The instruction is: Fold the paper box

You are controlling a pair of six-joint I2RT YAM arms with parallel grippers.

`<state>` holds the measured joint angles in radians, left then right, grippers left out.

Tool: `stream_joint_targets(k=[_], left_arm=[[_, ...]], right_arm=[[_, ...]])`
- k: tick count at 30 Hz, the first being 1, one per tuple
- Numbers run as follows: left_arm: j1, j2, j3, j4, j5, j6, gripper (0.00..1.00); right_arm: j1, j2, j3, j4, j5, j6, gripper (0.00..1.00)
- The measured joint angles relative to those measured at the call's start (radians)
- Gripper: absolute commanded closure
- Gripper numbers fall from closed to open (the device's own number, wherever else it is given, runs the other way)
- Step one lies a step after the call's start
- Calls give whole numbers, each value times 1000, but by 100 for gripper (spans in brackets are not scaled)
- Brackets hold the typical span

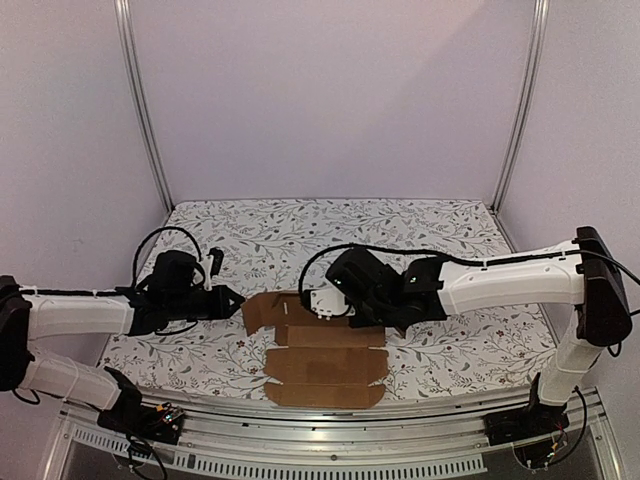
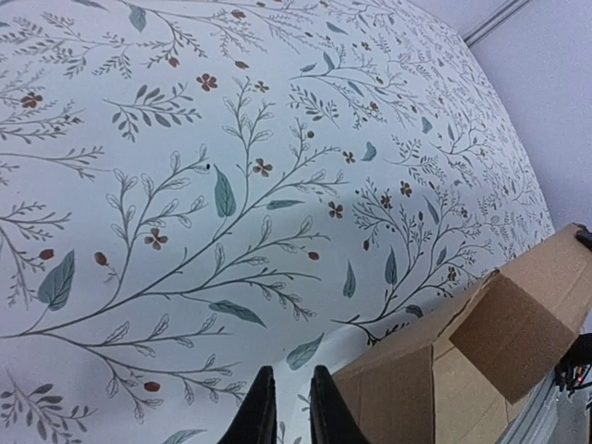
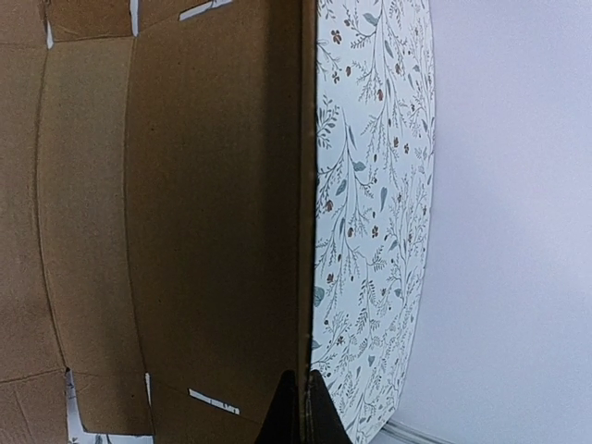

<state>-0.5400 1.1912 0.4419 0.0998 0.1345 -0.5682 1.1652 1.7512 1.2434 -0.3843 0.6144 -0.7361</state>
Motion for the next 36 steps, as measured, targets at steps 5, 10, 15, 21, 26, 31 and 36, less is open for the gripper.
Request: stream_joint_targets(k=[5,10,15,21,26,31,36], left_arm=[[2,108,0,101,111,1,86],[2,155,0,162,207,4,84],[0,158,0,212,285,13,82],[-17,158,-15,240,325,24,80],[-45,158,-33,234,325,32,76],[-85,158,-33,218,308,45,74],[-111,158,-33,206,290,52,71]], right_arm=[[2,-25,-12,15,-7,-31,100],[6,-29,-15,27,-6,-39,100],[17,-30,-38,58,11,-51,100],[33,-37,-88,109,41,-71,100],[34,-43,-109,144,58,-76,100],[47,-45,-161,208,92,-93,100],[77,-45,-217,290,141,-126,100]])
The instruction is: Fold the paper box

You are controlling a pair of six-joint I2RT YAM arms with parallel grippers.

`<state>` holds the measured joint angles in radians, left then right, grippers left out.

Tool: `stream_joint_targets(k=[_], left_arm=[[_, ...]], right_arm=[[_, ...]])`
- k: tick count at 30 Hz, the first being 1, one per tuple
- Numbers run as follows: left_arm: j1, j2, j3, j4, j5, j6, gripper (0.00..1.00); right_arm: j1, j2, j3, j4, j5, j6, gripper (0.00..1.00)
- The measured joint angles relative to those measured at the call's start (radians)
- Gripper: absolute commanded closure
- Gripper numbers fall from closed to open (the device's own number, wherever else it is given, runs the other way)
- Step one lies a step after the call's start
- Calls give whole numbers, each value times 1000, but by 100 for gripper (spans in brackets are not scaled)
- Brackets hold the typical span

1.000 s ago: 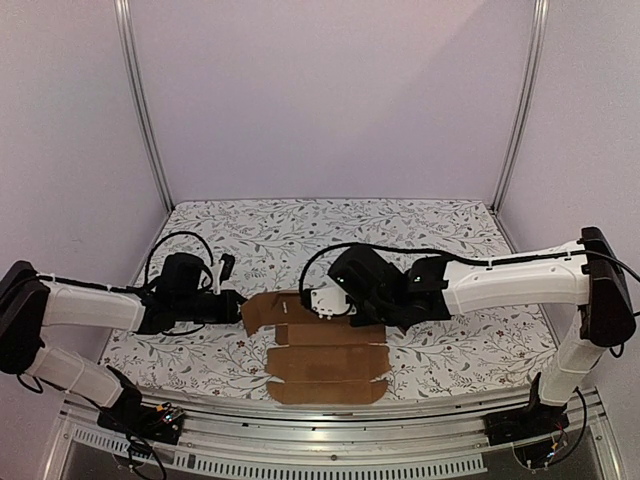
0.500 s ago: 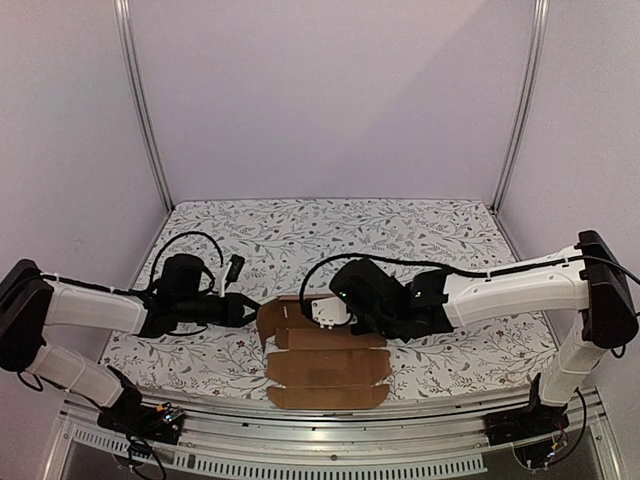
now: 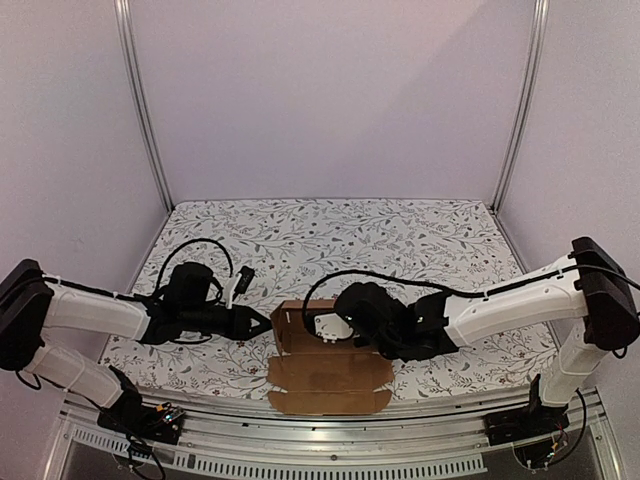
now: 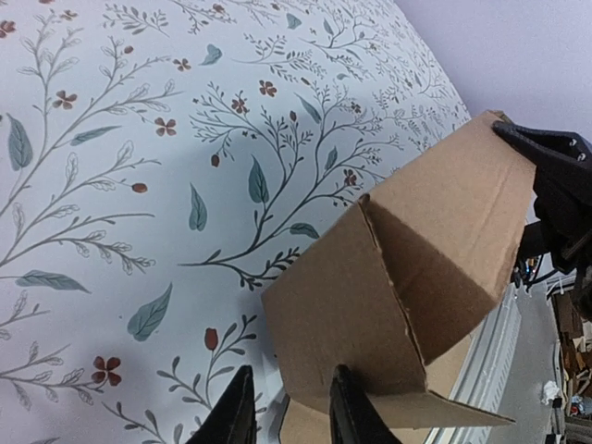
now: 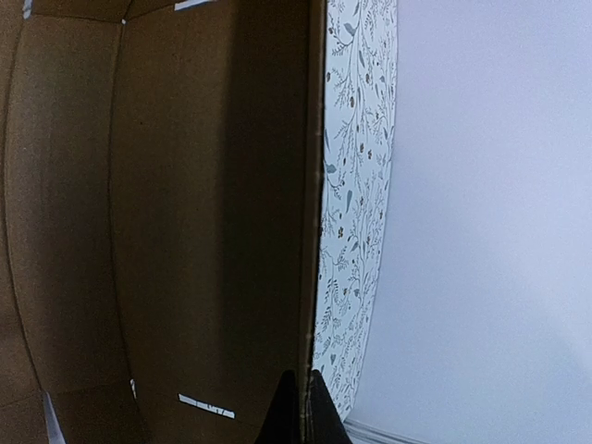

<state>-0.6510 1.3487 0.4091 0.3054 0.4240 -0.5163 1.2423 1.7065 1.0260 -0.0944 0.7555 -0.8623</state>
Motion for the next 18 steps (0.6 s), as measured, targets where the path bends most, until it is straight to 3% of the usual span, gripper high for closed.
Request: stream_joint_targets(k=[18], left_arm=[[-71,-18,0,-69,-82,27,57]], right_arm=[[79,1,-93,219,196,-126,100]])
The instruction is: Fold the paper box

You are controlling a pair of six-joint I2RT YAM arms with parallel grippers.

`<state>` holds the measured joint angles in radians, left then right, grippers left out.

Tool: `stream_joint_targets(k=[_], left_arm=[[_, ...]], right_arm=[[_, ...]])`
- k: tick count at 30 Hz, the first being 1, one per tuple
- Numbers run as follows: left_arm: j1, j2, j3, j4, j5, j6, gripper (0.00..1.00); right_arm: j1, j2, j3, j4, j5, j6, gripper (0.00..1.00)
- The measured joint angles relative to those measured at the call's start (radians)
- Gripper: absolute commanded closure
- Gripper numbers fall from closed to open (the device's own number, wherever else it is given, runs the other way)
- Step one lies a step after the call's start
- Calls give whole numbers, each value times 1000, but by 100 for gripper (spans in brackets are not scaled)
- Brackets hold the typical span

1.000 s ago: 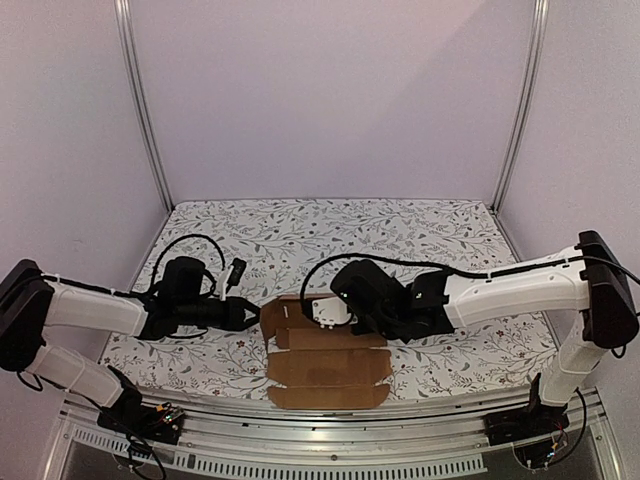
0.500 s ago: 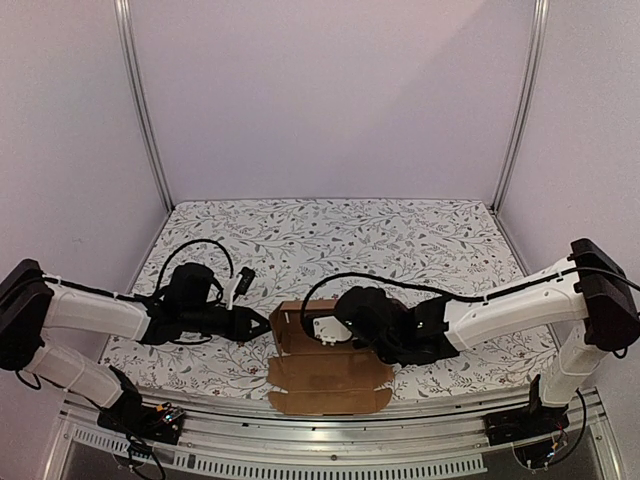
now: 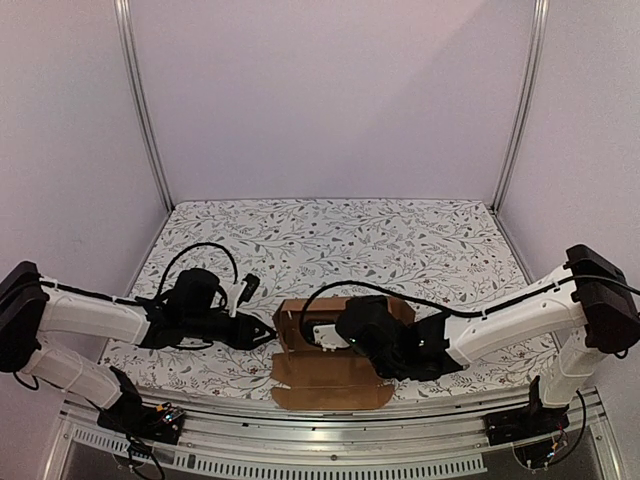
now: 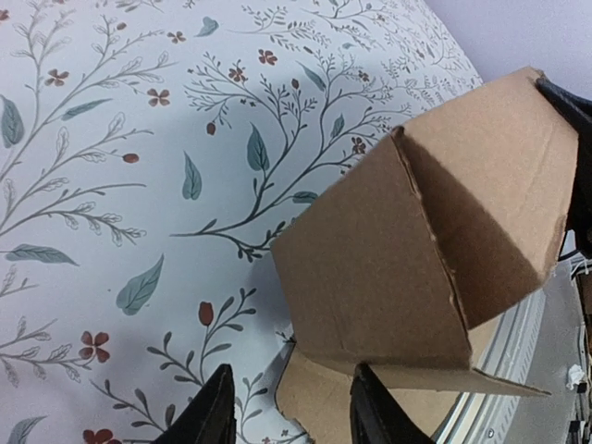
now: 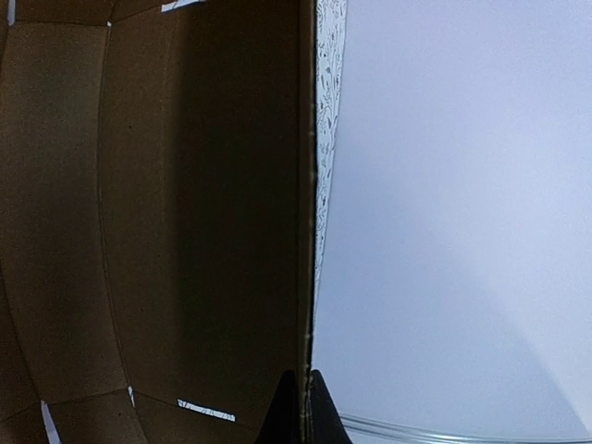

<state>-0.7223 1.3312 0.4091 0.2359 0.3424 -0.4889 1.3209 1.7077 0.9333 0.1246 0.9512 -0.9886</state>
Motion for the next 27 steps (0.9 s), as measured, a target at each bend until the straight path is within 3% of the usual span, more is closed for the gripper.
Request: stream_joint_targets(k=[27], left_arm=[[-101,21,101,-101,-127,92,50]], right_arm=[[56,81,-5,65,117,29,100]])
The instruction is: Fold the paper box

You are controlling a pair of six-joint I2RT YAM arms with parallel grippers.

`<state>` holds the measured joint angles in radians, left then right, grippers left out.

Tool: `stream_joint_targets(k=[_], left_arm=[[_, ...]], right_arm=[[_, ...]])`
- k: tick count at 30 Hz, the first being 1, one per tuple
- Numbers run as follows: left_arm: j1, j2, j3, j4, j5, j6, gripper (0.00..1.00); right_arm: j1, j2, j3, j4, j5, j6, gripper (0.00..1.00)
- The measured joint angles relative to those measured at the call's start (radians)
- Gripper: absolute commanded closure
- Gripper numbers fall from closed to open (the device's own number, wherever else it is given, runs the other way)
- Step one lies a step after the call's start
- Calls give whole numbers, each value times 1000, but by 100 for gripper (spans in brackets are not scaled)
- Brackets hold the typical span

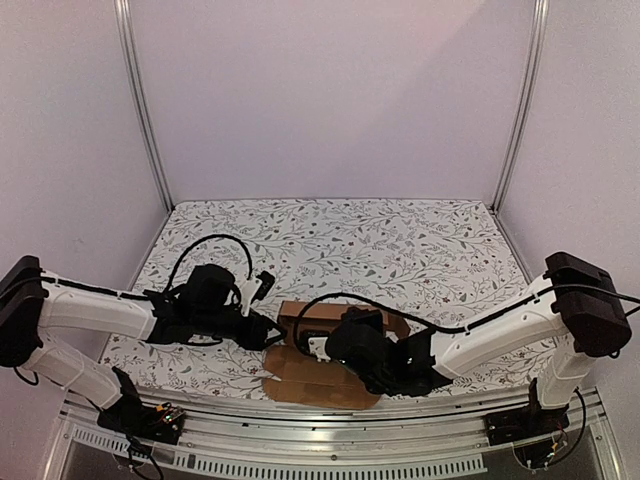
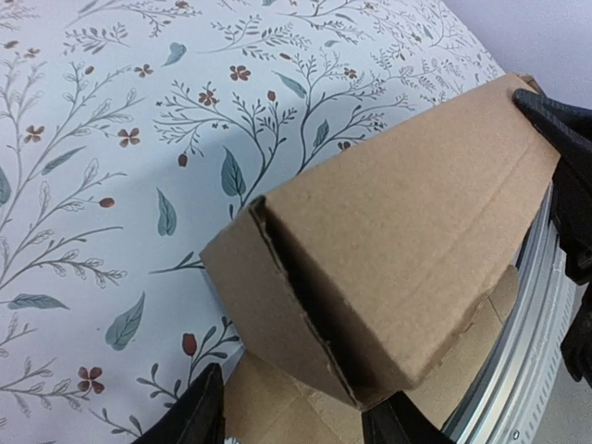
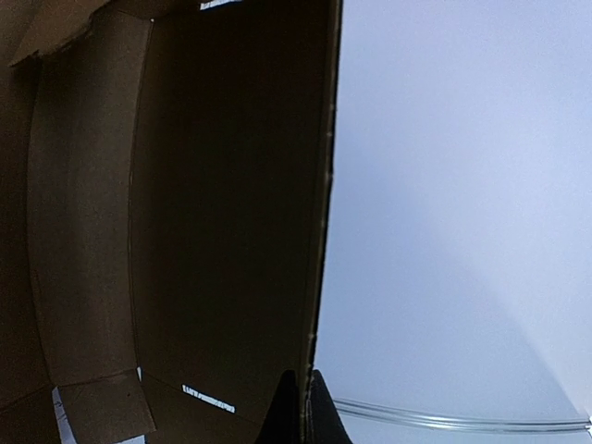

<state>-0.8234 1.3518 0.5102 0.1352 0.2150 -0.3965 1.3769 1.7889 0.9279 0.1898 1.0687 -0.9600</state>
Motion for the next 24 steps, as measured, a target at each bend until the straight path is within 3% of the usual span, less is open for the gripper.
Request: stream_joint_targets(k=[24], left_arm=[[-123,109,35,55,-237,0,55]], right_arm=[[4,53,0,-50,60,95,100]])
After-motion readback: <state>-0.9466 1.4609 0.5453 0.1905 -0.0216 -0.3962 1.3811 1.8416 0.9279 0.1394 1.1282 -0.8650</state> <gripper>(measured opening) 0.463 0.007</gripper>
